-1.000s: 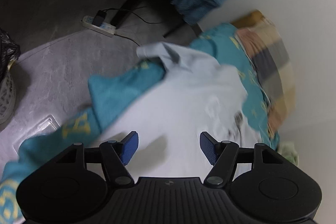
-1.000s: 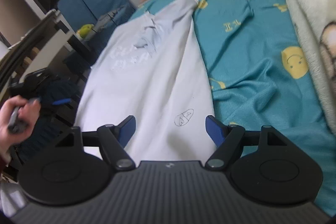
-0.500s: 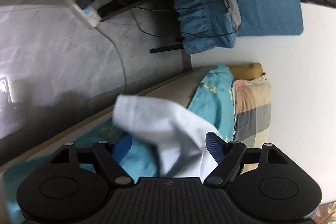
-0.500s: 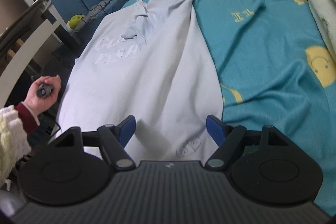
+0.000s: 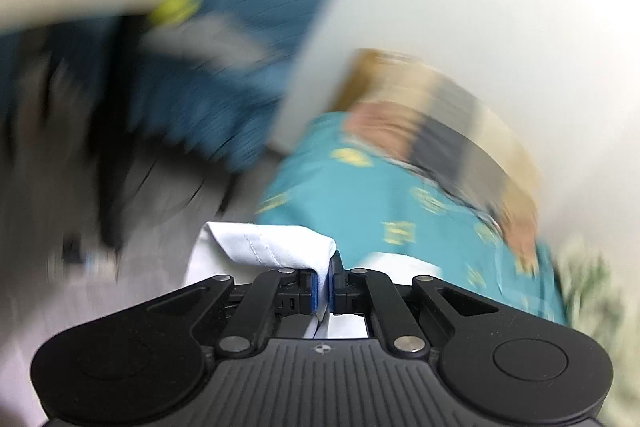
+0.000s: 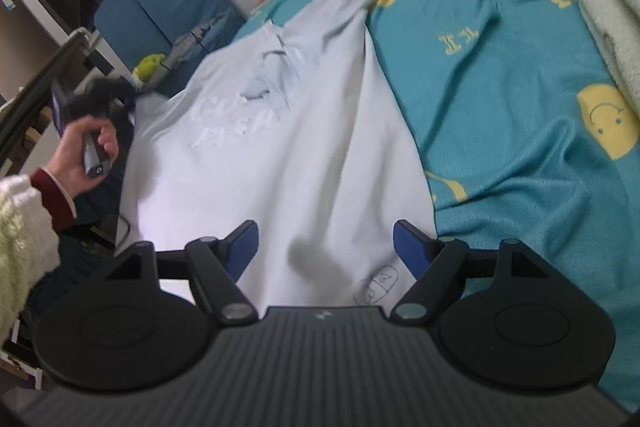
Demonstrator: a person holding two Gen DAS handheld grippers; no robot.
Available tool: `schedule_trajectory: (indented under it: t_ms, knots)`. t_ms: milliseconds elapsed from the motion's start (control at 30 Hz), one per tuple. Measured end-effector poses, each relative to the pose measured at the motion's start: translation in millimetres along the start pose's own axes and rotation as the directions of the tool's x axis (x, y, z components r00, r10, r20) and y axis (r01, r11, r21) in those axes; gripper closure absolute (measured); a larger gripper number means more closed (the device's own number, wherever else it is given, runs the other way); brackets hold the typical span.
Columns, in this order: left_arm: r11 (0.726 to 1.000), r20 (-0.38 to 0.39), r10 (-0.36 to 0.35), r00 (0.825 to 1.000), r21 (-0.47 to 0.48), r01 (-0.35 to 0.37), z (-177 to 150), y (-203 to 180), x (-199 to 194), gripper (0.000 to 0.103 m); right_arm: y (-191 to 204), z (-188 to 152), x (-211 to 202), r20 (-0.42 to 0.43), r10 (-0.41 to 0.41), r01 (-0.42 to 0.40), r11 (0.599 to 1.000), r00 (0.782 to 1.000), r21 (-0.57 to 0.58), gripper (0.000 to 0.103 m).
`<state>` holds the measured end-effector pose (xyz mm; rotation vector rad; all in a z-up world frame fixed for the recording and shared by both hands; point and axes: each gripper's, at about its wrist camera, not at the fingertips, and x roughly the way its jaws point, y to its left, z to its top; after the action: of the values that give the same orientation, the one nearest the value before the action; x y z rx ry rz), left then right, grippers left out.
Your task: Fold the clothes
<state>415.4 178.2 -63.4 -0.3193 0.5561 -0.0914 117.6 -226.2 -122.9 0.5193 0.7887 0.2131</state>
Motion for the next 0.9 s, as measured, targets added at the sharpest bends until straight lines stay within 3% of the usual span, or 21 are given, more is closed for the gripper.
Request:
schedule_trajectory:
  t_ms: [100,267,400,500,667,900]
  knots:
    - [0.985,-0.002,-0.054,0.999,0.162,0.053,-11,-82,0,0.098,-1,2,-8,0.025,0.009,-0.009,1.000,1.000,0.003,0.026]
    - [0.934,-0.099,-0.117,0.988,0.326,0.143,-78,-187,27,0.093,-6,4,-20,0.058,0.017,-0.018,1.000,0.998,0.017,0.026]
    - [0.921,-0.199,-0.090,0.976,0.355,0.157,-127,-225,58,0.076,-12,7,-20,0.066,0.013,-0.015,1.000,0.998,0.023,0.026]
    - [0.921,-0.219,-0.075,0.973,0.359,0.152,-142,-233,62,0.053,-15,10,-18,0.073,0.012,-0.013,1.000,0.997,0.015,0.026]
    - [0.933,-0.199,-0.092,0.976,0.325,0.155,-136,-215,3,0.036,-12,13,-20,0.097,0.018,-0.016,1.000,0.995,-0.018,0.026]
    - [0.960,-0.127,-0.076,0.989,0.258,0.107,-142,-190,-169,0.026,4,12,-34,0.160,0.031,-0.012,0.993,0.987,-0.121,0.026]
